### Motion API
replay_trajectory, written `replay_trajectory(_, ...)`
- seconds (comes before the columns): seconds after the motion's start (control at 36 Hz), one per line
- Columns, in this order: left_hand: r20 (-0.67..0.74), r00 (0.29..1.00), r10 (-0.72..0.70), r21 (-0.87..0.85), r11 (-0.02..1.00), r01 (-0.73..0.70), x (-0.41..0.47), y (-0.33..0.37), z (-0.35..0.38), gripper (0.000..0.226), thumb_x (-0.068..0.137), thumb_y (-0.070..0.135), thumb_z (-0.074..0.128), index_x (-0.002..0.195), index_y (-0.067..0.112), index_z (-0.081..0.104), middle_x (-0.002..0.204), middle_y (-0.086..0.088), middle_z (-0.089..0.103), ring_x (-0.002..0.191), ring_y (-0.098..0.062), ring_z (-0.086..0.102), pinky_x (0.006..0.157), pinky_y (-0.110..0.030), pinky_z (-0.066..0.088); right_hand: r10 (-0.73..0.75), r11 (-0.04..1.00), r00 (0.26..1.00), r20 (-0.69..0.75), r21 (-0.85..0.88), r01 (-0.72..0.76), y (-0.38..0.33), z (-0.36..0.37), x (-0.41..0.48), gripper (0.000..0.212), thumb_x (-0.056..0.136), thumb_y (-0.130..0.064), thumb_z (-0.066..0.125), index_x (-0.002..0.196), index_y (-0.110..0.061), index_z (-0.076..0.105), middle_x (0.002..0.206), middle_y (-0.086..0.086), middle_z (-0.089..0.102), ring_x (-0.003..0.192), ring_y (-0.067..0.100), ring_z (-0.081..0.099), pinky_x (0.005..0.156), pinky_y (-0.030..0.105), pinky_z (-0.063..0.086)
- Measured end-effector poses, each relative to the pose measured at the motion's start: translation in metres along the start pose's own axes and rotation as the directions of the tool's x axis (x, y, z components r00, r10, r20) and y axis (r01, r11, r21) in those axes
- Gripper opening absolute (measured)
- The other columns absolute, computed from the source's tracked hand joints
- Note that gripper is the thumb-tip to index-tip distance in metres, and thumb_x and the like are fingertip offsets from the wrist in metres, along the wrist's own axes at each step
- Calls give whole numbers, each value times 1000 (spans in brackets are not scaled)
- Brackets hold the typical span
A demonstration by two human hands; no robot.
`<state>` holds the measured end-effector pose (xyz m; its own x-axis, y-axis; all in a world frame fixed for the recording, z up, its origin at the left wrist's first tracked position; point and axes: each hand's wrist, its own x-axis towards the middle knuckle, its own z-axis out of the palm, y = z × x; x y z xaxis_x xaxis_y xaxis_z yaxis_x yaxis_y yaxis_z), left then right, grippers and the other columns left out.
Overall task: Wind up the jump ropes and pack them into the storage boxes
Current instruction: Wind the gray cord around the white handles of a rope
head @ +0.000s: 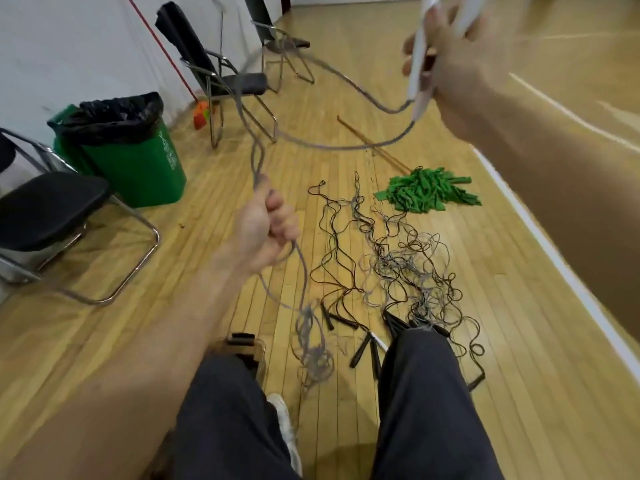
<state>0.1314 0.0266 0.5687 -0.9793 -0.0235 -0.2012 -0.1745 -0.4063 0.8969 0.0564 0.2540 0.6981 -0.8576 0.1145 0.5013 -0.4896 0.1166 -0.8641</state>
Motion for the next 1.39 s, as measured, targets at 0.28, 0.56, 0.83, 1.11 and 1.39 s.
replay_trajectory(0.28, 206, 978, -25, 148, 989, -6, -4, 81, 36, 35, 107, 30, 35, 74, 20, 41, 48, 8, 24, 43, -8, 19, 39, -20, 22, 476, 874, 806, 351, -89, -478, 85, 37, -80, 23, 108, -23, 44, 93, -9, 53, 83, 12, 60, 70, 16, 61, 67, 34, 52)
replay_trajectory(0.56, 95, 995, -5, 196, 980, -14, -6, 78, 39, 26, 105, 23, 37, 81, 16, 45, 52, 6, 25, 44, -9, 20, 42, -21, 21, 730, 550, 511, 455, 52, -833, 151, 49, -148, 28, 108, -31, 46, 109, -5, 58, 96, 17, 68, 76, 21, 66, 74, 35, 59)
replay_trajectory(0.83, 78, 994, -76, 175, 983, 62, -7, 73, 44, 25, 107, 24, 35, 103, 10, 55, 58, 6, 34, 48, -7, 26, 44, -19, 27, 684, 588, 432, 588, -94, -803, 186, 47, -206, 42, 105, -43, 39, 110, -15, 70, 120, 7, 73, 114, 18, 67, 103, 45, 45)
replay_trajectory(1.11, 95, 994, -52, 257, 966, 26, -5, 89, 29, 31, 106, 28, 37, 112, 7, 59, 60, 6, 39, 49, -7, 33, 45, -20, 33, 645, 659, 483, 592, -111, -744, 193, 83, -219, 50, 107, -38, 24, 88, -5, 57, 80, 18, 60, 76, 23, 54, 76, 33, 45)
replay_trajectory(1.39, -292, 955, 46, 770, 604, 206, 20, 56, -56, 50, 110, 37, 30, 95, 2, 63, 81, -18, 67, 65, -26, 66, 54, -33, 57, 632, 772, 637, 441, -284, -569, 191, 38, -168, 51, 90, -53, 37, 81, -8, 60, 77, 9, 52, 66, 19, 42, 66, 35, 35)
